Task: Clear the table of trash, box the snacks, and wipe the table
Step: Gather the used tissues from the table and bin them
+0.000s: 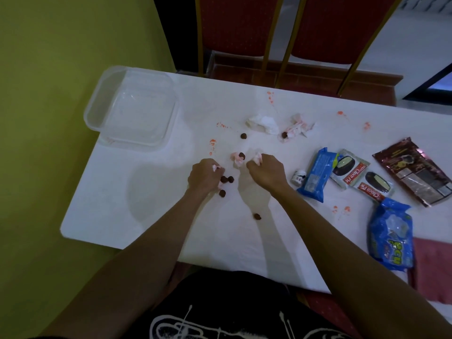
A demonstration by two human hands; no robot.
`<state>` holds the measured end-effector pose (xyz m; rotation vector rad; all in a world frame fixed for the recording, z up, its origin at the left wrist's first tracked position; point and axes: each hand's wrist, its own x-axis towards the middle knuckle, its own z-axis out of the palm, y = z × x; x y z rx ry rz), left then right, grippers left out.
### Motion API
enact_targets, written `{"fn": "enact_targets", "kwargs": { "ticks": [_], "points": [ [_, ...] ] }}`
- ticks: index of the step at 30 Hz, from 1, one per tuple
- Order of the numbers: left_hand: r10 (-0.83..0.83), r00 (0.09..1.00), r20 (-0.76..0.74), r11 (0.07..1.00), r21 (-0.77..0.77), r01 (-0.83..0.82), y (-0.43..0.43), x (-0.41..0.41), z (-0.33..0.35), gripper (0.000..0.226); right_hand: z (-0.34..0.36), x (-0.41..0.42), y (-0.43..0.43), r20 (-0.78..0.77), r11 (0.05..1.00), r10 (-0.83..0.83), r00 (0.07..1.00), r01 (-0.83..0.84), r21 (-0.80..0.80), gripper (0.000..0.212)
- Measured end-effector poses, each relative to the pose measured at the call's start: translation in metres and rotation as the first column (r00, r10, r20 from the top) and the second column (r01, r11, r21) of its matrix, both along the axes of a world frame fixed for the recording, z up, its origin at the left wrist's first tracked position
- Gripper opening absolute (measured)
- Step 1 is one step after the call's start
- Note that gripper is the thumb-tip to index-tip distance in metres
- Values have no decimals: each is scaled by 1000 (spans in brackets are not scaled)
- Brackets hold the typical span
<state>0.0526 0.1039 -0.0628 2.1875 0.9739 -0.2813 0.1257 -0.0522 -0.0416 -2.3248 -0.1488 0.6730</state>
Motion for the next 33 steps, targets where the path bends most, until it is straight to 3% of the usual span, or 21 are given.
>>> {"fn": "enact_targets", "kwargs": {
  "ticks": [4, 8, 14, 18, 20, 23, 25, 27, 33],
  "points": [
    [161, 986, 39, 963, -224, -149, 13, 6, 6, 21, 18, 3, 0, -20, 989, -79, 997, 81, 123, 23],
    [316, 947, 55, 848, -464, -256, 30, 5, 10, 18, 25, 6, 4, -81, 955, -172, 982, 187, 230, 18],
    [376, 927, 3, 812, -482, -328, 50, -14, 6, 35, 20, 7, 14, -146, 952, -182, 972, 211, 223, 21],
    [433, 901, -34, 758, -527, -384, 54, -26, 2, 28, 17, 1, 19, -205, 959, -161, 965, 202, 198, 34],
    [551, 831, -69, 598, -662, -451, 59, -30, 0, 21, 16, -2, 21, -214, 963, -154, 965, 195, 188, 44],
    [608, 764, -217, 193, -893, -407, 67, -35, 1, 22, 17, -5, 25, -186, 979, -75, 980, 108, 174, 33],
    [594, 761, -259, -37, -954, -297, 69, -36, 2, 24, 20, -8, 30, -181, 986, 6, 983, 24, 163, 27],
    [566, 791, -233, -133, -973, -191, 67, -36, 2, 22, 23, -13, 34, -183, 986, 94, 979, -66, 153, 29],
    [511, 834, -210, -257, -963, -85, 51, -22, 10, 27, 26, -29, 43, -137, 921, 383, 914, -366, 134, 18]
  ]
}}
